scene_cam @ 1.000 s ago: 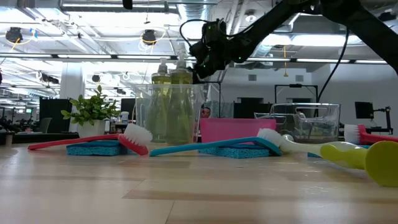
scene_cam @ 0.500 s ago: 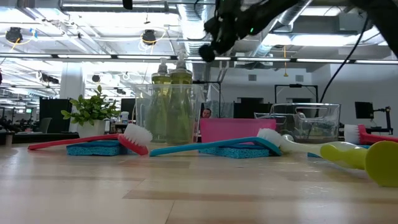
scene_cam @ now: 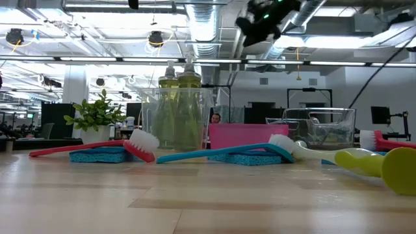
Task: Pick & Place Kitchen Sink Supplies
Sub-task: Put the blue sponge into the red bin
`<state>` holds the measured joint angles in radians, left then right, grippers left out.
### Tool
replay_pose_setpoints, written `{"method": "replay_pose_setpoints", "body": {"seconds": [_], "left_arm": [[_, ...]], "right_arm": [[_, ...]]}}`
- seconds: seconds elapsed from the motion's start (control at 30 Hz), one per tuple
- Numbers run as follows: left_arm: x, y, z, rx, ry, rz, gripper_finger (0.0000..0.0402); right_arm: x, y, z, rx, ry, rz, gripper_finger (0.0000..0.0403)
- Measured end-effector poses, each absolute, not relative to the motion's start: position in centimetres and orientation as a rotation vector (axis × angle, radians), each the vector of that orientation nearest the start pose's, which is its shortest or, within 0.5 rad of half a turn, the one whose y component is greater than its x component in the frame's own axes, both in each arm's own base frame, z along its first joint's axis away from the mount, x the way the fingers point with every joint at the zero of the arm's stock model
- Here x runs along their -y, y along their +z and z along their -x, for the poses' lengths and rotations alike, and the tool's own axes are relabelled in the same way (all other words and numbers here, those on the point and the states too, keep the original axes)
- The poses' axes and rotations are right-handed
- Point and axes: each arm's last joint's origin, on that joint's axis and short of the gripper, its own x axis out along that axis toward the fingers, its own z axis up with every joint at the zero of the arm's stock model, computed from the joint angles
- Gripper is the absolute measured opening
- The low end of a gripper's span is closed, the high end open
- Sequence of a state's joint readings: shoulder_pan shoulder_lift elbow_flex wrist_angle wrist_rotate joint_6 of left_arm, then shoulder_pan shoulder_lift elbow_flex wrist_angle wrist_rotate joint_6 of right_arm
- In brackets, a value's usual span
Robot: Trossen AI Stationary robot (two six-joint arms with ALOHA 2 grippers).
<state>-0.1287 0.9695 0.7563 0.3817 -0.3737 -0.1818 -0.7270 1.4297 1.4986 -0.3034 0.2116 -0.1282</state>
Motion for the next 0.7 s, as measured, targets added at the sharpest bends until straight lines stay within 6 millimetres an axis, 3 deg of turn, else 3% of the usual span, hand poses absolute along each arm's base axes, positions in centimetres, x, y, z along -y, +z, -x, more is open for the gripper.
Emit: {"method": "replay_pose_setpoints", "body": {"seconds": [0.33,0.53,0.7], "left_arm": [[1.7,34.4,-21.6,0.182,0.231,0.195,0.0016],[1.7,34.4,-21.6,0.176,0.236,0.142,0.0017],[1.5,34.3,-21.6,0.166,0.251,0.095,0.0028]], "right_arm": [[13.2,39.9,-16.6,-0.176,-0.841,0.068,0.0001],[7.9,38.1,-14.2,-0.165,-0.671,0.139,0.0001],[5.4,36.5,-12.3,-0.241,-0.556,0.141,0.0001]]}}
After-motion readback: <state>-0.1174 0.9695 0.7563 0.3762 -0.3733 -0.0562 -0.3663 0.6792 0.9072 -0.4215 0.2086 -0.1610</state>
